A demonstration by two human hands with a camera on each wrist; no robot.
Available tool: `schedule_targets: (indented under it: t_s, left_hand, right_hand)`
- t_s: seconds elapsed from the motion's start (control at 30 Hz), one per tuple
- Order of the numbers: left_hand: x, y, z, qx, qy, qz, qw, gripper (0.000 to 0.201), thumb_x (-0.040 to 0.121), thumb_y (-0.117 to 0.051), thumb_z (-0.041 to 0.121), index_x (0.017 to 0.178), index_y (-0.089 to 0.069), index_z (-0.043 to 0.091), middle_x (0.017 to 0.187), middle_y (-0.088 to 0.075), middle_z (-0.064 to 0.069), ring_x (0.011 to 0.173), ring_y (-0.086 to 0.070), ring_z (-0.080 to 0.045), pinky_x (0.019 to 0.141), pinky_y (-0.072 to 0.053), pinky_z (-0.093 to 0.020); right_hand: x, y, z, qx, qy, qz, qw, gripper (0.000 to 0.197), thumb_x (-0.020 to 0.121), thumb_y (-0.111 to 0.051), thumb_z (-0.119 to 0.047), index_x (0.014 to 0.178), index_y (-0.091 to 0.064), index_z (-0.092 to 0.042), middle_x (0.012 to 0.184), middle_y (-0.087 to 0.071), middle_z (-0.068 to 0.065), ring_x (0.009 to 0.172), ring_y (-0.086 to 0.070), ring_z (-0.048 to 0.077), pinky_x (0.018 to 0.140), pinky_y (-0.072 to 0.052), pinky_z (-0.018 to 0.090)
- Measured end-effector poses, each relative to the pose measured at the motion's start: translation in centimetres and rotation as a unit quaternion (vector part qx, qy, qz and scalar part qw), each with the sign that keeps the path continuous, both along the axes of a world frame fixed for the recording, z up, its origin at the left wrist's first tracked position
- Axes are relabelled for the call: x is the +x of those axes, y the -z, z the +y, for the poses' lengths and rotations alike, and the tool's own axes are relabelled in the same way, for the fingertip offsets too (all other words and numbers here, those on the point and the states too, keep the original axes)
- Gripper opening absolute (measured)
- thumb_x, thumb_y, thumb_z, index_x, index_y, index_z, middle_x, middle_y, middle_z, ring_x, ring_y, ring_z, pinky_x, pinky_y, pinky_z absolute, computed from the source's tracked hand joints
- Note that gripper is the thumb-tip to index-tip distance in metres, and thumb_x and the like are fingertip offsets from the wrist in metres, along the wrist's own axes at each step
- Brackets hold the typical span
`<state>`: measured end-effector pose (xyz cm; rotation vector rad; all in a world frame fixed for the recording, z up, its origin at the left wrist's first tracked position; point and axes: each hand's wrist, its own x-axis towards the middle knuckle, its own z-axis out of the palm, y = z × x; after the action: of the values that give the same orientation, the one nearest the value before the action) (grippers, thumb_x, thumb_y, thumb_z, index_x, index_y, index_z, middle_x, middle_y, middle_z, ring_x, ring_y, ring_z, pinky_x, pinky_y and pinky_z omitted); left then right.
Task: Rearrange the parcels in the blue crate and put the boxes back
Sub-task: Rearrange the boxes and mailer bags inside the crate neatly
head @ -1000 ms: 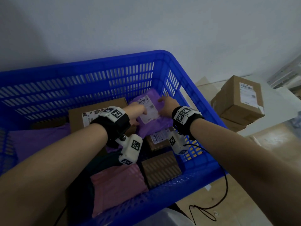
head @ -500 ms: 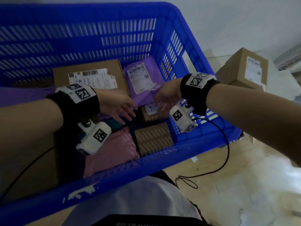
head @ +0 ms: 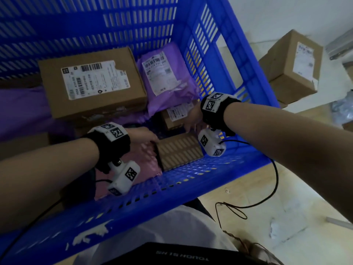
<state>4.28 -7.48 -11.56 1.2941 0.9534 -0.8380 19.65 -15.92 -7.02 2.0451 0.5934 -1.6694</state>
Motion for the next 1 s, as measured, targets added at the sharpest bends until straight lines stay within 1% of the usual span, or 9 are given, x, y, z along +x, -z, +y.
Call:
schedule_targets:
  t_s: [0.1,0.2,0.27,0.37,0.47,0.6,0.77,0.93,1.0]
  left_hand:
    - [-0.2,0.7,0.0,-0.069,-0.031,0.011,0.997,0.028,0.100,-0.040,0.011,0.073,-0.047,0.003,0.050,-0.055,-0.006,0.044,-0.058,-0.017,0.088,-0.049,-0.043]
    - [-0.2,0.6,0.5,-0.117,-0.027,0.012,0.993,0.032,0.100,-0.038,0.015,0.069,-0.045,0.006,0.045,-0.045,-0.001,0.037,-0.049,-0.011,0.071,-0.055,-0.032]
    - [0.0,0.0,0.9,-0.115,-0.028,0.017,0.993,0.028,0.099,-0.040,0.015,0.078,-0.054,0.003,0.058,-0.051,-0.006,0.049,-0.058,-0.016,0.064,-0.058,-0.029]
    - [0.2,-1.4,2.1,-0.108,-0.036,0.012,0.993,0.027,0.099,-0.041,0.015,0.088,-0.061,0.000,0.070,-0.068,-0.014,0.063,-0.069,-0.022,0.064,-0.059,-0.029]
    - [-0.2,-3.3,3.5,-0.102,-0.027,0.013,0.994,0.025,0.098,-0.045,0.017,0.096,-0.063,0.000,0.075,-0.073,-0.016,0.070,-0.071,-0.023,0.071,-0.059,-0.031]
    - [-1.0,-5.9,5.0,-0.056,-0.014,0.009,0.998,0.029,0.097,-0.049,0.019,0.113,-0.059,-0.003,0.096,-0.070,-0.018,0.085,-0.068,-0.026,0.070,-0.059,-0.031]
    - [-1.7,-8.6,5.9,-0.041,-0.007,-0.020,0.999,0.032,0.096,-0.052,0.025,0.114,-0.061,0.000,0.111,-0.068,-0.024,0.090,-0.071,-0.028,0.080,-0.059,-0.034]
    - [-3.1,-10.1,6.4,-0.038,0.001,-0.030,0.999,0.032,0.095,-0.053,0.025,0.111,-0.063,-0.001,0.107,-0.070,-0.022,0.093,-0.072,-0.028,0.077,-0.060,-0.033]
    - [-3.6,-10.6,6.6,-0.036,-0.015,-0.037,0.999,0.031,0.095,-0.053,0.024,0.111,-0.064,-0.001,0.108,-0.070,-0.022,0.096,-0.071,-0.028,0.078,-0.060,-0.033]
  right_hand:
    - [0.3,0.4,-0.5,-0.012,0.041,0.027,0.999,0.033,0.102,-0.031,-0.014,0.071,-0.039,-0.006,0.028,-0.049,0.002,0.022,-0.046,0.011,0.027,-0.032,0.011]
    - [0.1,-0.3,-0.3,-0.005,0.094,0.052,0.994,0.026,0.103,-0.030,-0.018,0.091,-0.049,-0.003,0.047,-0.065,0.012,0.063,-0.062,0.026,0.057,-0.049,0.028]
    - [0.2,-1.0,-0.2,-0.008,0.096,0.068,0.993,0.029,0.103,-0.029,-0.022,0.107,-0.053,-0.006,0.094,-0.066,0.027,0.101,-0.061,0.033,0.079,-0.047,0.033]
    - [0.9,-1.0,0.2,0.032,0.102,0.035,0.994,0.033,0.101,-0.036,-0.024,0.075,-0.048,-0.010,0.076,-0.054,0.011,0.054,-0.063,0.015,0.050,-0.046,0.020]
    - [1.4,-1.6,0.9,0.052,0.108,0.015,0.993,0.028,0.097,-0.048,-0.017,0.071,-0.051,-0.008,0.052,-0.058,0.003,0.045,-0.054,0.014,0.041,-0.044,0.016]
    - [1.9,-3.3,1.7,0.109,0.123,0.029,0.986,0.016,0.090,-0.061,-0.013,0.077,-0.057,-0.003,0.049,-0.063,0.005,0.059,-0.059,0.020,0.063,-0.051,0.031]
    - [2.4,-5.6,1.5,0.155,0.168,0.060,0.972,0.022,0.089,-0.061,-0.016,0.092,-0.059,0.006,0.083,-0.059,0.021,0.077,-0.056,0.033,0.102,-0.040,0.052]
    - [2.6,-7.0,1.3,0.225,0.240,0.101,0.939,0.020,0.091,-0.059,-0.013,0.090,-0.061,0.007,0.079,-0.063,0.020,0.063,-0.066,0.026,0.071,-0.058,0.039]
    - [2.6,-7.2,1.4,0.261,0.265,0.107,0.922,0.019,0.091,-0.059,-0.013,0.091,-0.063,0.006,0.082,-0.065,0.019,0.064,-0.067,0.024,0.075,-0.057,0.040]
